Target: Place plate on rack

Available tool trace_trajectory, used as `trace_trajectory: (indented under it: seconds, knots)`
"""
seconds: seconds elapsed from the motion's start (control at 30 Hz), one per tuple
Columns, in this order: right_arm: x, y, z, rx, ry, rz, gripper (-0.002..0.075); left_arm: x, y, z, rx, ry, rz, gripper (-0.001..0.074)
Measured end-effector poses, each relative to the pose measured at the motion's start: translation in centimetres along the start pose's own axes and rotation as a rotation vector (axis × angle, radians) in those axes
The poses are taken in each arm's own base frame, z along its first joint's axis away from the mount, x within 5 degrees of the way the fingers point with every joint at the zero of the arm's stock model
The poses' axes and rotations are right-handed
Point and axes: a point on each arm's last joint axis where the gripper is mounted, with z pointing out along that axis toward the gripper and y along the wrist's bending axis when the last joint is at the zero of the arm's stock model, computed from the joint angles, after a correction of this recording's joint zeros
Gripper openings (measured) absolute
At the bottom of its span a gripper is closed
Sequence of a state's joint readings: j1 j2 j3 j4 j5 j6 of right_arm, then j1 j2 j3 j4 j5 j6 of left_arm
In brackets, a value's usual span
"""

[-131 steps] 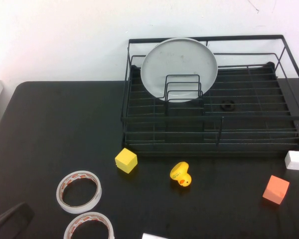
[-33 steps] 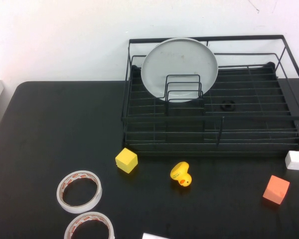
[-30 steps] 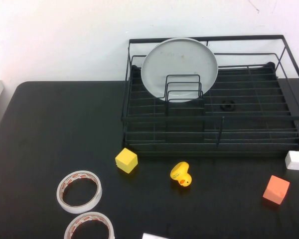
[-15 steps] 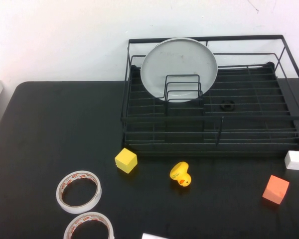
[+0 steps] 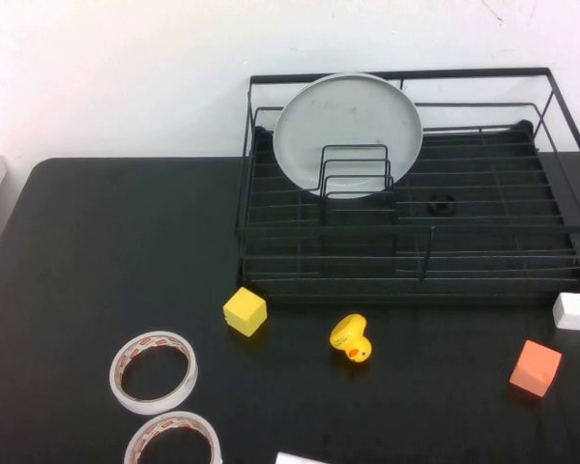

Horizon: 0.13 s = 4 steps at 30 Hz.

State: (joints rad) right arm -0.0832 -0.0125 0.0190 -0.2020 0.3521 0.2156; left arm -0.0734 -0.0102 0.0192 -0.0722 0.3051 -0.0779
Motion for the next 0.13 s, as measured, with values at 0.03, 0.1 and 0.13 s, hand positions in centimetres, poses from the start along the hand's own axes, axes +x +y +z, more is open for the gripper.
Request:
trace_trajectory:
  seconds: [0.03,0.1,0.13]
  knots:
    - [0.0,0.0,0.0,0.0,0.0,0.0,0.0012,0.0,0.0,0.0,0.0,0.0,0.0,-0.0001]
    - [0.0,0.0,0.0,0.0,0.0,0.0,0.0012,0.0,0.0,0.0,-0.001,0.0,0.002,-0.0001]
    - [0.0,0.0,0.0,0.0,0.0,0.0,0.0012,0.0,0.0,0.0,-0.001,0.0,0.003,-0.0001]
